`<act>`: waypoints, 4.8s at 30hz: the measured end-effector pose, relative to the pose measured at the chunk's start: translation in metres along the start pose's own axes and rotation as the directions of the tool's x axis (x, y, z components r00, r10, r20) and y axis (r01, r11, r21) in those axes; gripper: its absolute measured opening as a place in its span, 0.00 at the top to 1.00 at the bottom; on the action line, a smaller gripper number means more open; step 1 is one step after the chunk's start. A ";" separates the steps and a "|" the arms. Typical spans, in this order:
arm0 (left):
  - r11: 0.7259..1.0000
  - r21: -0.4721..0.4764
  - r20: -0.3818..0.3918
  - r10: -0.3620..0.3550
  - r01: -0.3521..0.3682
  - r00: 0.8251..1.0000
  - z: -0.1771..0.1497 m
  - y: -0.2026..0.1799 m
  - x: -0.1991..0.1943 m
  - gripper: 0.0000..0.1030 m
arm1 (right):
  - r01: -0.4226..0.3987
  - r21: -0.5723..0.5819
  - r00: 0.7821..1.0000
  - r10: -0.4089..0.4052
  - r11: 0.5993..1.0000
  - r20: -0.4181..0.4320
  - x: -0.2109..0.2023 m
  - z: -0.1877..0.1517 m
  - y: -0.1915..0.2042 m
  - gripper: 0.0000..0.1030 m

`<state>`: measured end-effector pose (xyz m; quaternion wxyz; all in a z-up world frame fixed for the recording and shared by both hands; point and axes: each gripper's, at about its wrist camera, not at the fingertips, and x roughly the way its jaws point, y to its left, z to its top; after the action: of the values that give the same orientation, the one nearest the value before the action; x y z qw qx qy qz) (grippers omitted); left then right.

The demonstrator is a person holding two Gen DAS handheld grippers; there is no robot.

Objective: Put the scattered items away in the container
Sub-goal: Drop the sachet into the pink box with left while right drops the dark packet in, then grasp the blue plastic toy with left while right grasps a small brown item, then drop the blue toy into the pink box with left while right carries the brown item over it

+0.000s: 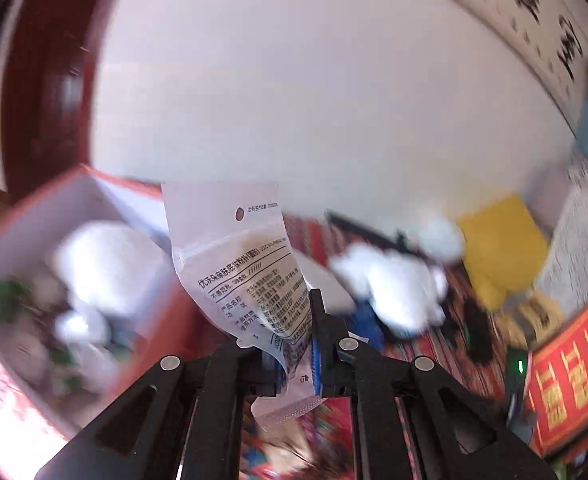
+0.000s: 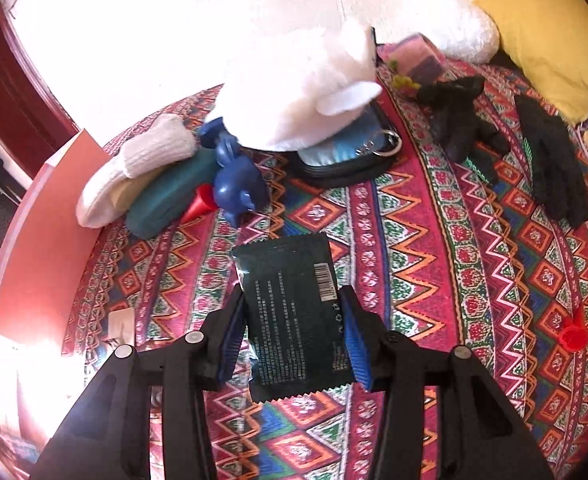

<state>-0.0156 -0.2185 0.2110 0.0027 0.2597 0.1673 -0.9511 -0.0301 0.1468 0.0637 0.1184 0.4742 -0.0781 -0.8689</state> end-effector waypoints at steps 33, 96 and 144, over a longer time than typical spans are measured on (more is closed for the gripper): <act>0.853 -0.397 -0.046 0.350 -0.339 0.936 0.002 0.263 -0.099 0.03 | -0.225 -0.302 0.956 0.269 0.926 0.113 -0.066 -0.008 0.231 0.23; 0.980 0.087 -0.479 -0.116 0.179 0.870 -0.099 -0.163 0.173 0.83 | -0.404 0.473 0.907 0.408 0.783 0.099 0.035 -0.006 -0.090 0.88; 0.699 -0.631 0.000 0.435 -0.338 0.901 -0.057 0.304 -0.157 0.12 | -0.430 -0.319 0.856 0.494 0.844 0.152 -0.067 0.053 0.324 0.22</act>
<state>0.1764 -0.5002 0.1464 0.2996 0.2020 0.4092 -0.8379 0.0030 -0.1440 0.2265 0.3801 0.3168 -0.0829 -0.8650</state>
